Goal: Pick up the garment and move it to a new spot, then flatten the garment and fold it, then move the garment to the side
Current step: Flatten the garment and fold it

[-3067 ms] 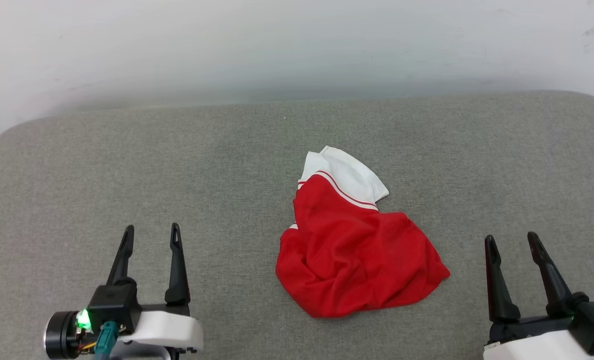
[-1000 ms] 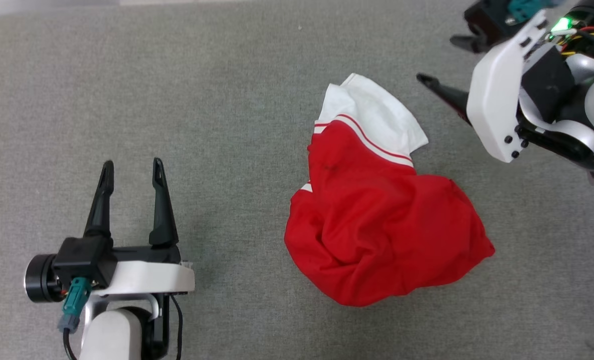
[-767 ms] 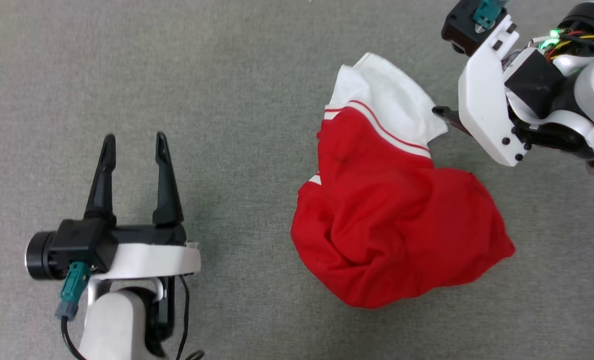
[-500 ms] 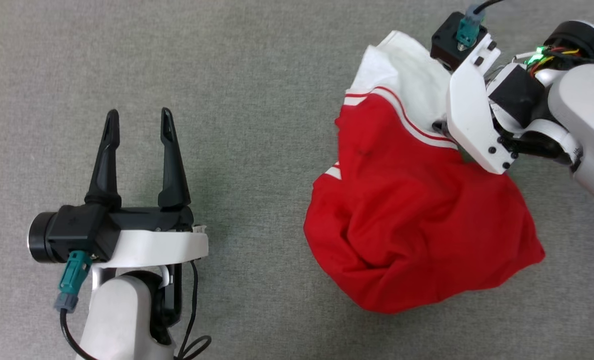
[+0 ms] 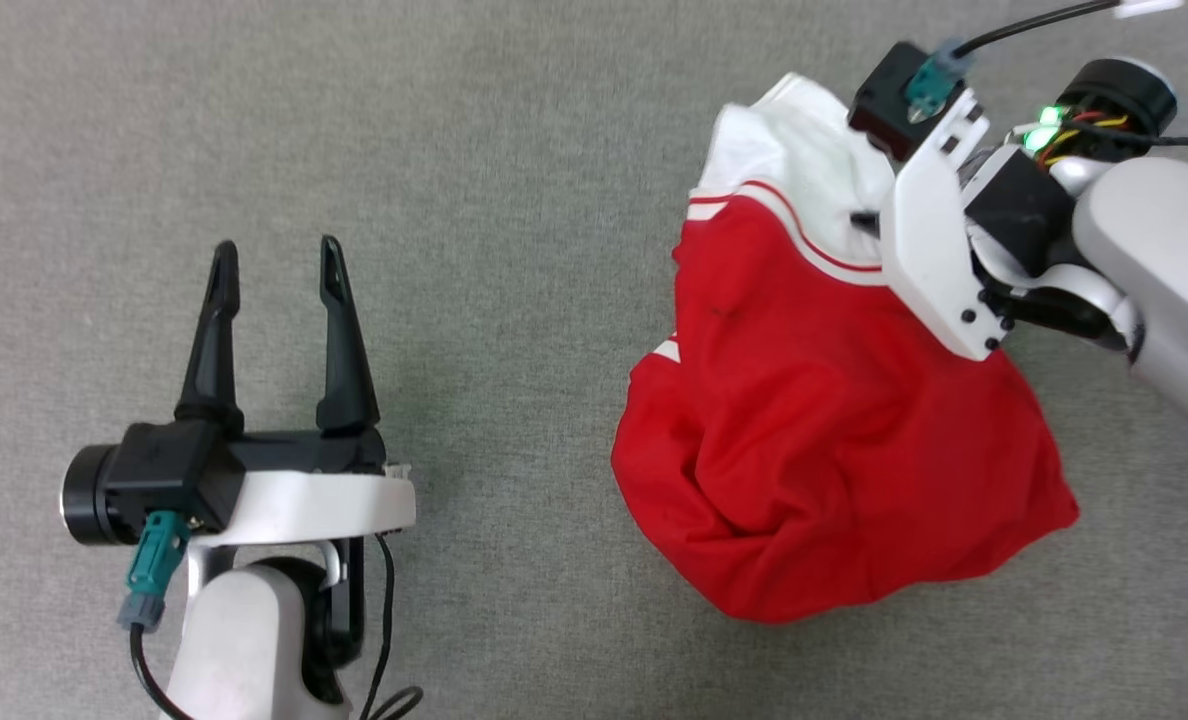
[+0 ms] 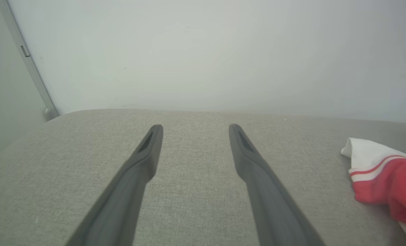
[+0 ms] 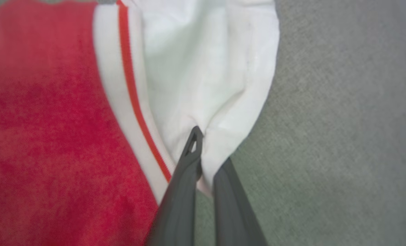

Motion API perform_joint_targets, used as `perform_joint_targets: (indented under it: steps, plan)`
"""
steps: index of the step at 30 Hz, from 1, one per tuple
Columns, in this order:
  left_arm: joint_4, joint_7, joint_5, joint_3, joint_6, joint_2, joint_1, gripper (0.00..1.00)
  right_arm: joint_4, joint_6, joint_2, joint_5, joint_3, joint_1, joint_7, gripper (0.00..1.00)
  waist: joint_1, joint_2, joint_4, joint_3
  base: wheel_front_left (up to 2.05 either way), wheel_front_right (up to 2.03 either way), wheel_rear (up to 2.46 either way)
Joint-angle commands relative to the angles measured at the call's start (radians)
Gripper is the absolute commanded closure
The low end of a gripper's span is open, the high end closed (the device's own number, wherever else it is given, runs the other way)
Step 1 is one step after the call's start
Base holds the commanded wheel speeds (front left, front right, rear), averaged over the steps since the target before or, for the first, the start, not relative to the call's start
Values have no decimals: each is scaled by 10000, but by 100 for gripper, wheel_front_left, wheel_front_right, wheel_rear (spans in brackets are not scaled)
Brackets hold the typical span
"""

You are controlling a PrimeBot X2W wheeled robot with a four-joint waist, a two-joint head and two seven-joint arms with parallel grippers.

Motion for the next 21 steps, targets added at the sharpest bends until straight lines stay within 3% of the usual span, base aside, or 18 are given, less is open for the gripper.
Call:
perform_joint_targets:
  steps: [1, 12, 16, 21]
  plan:
    - [46, -23, 76, 48, 41, -7, 212, 0, -106, -6, -180, 132, -76, -49, -626, 100, -2, 0, -130, -490, 0, 0, 0]
    - [1, -23, 110, 290, 161, -6, 1377, 0, -1748, -6, -2317, 299, -490, 1107, -3293, 100, -2, 0, -655, -1944, 0, 0, 0]
    - [-12, -23, 150, 366, 124, -7, 1731, 0, -2257, -6, -3375, 456, -1081, 2488, -3957, 100, -2, 0, -891, -2289, 0, 0, 0]
    - [25, -23, 234, 454, 82, -6, 1924, 0, -2327, -6, -4209, 881, -1934, 4816, -4576, 100, -2, 0, -1134, -2574, 0, 0, 0]
